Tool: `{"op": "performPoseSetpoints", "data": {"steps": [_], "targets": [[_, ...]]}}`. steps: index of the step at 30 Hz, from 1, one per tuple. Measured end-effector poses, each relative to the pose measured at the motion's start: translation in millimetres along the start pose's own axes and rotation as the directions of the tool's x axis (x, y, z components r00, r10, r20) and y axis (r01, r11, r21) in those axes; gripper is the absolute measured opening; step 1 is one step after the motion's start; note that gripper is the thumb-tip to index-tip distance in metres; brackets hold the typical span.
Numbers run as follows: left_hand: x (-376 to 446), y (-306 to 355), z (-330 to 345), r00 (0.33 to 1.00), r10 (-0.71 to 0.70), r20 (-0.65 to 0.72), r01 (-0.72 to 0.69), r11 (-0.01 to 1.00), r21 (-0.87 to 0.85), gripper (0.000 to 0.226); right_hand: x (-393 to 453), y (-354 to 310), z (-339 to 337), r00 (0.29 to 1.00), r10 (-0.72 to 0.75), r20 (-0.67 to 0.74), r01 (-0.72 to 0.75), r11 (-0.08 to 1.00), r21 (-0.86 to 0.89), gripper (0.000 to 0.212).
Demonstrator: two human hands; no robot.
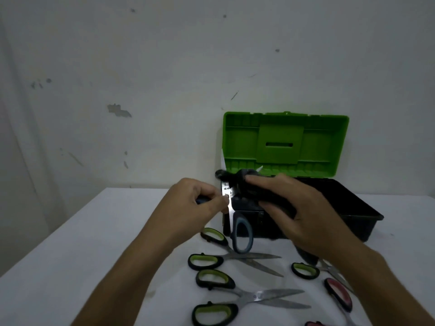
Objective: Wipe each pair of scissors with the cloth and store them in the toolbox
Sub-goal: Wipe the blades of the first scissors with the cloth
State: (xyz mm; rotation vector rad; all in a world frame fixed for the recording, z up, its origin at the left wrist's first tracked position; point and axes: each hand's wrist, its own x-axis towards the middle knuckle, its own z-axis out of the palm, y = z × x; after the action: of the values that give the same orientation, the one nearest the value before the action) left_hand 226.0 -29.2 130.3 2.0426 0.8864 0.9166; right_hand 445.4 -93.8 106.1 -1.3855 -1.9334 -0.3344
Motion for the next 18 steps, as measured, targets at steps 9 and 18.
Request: {"op": "performPoseSetpoints", "data": {"steps": [9, 18], "targets": [[1.5, 1.3, 3.0, 0.999, -0.019, 0.038, 0.023, 0.994, -0.103, 0.027, -0.6, -17.0, -17.6, 0.994, -0.093, 0.053, 0.092, 0.996, 0.014, 0.052], [11.6, 11.5, 1.1, 0.999, -0.023, 0.046, 0.034, 0.962, -0.271, 0.027, 14.9, -12.1, -26.3, 0.979, -0.075, -0.188, 0.039, 0.981, -0.189, 0.051]]}}
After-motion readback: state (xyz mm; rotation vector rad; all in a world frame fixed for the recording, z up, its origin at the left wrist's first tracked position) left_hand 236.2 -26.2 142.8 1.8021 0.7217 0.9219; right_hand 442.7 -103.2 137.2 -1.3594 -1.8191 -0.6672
